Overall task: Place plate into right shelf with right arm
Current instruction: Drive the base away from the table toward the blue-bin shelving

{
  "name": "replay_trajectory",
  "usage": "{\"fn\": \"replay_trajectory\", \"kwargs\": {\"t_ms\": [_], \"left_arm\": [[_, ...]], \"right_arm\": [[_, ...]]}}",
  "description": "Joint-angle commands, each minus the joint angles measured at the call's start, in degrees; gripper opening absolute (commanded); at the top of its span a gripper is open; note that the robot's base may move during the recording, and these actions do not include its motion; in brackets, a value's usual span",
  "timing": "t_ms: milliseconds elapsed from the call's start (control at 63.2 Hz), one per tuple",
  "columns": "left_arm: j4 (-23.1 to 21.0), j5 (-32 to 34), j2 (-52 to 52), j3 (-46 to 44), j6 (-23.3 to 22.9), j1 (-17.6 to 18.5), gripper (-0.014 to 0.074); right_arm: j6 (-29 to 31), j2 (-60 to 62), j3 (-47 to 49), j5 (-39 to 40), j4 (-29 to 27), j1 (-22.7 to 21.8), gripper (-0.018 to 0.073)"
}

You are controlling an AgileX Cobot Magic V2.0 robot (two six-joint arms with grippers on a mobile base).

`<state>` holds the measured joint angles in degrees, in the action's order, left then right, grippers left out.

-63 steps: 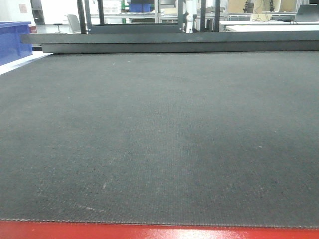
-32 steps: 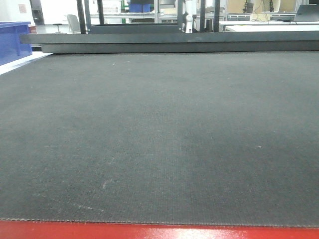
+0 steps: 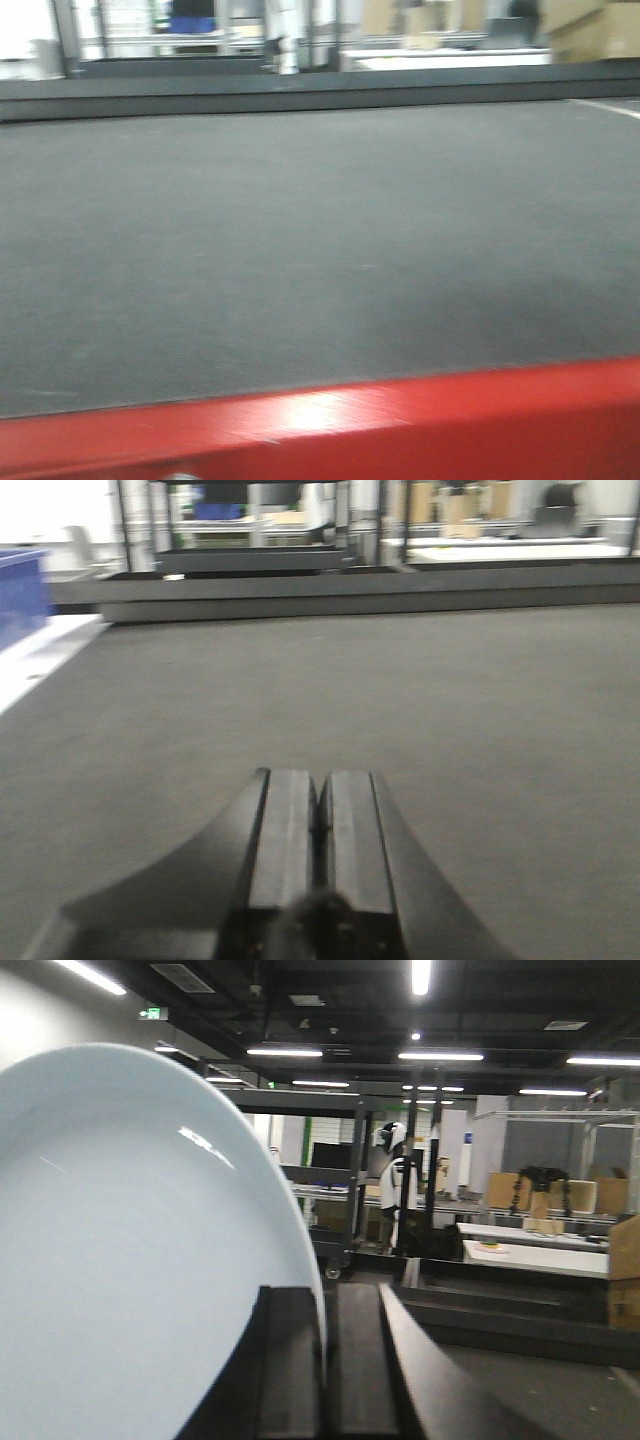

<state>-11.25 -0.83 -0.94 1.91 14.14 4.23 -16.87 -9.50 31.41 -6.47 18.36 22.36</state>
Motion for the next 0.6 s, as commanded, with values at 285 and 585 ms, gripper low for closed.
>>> {"fn": "replay_trajectory", "kwargs": {"t_ms": [285, 585], "left_arm": [[-0.12, 4.79, -0.68, 0.48, -0.14, 0.20, -0.0047], [-0.12, 4.79, -0.68, 0.48, -0.14, 0.32, -0.0047]], "right_arm": [[0.28, -0.92, 1.71, 5.44, 0.76, -0.02, 0.0051], [0.28, -0.92, 1.71, 5.44, 0.76, -0.02, 0.0051]]}}
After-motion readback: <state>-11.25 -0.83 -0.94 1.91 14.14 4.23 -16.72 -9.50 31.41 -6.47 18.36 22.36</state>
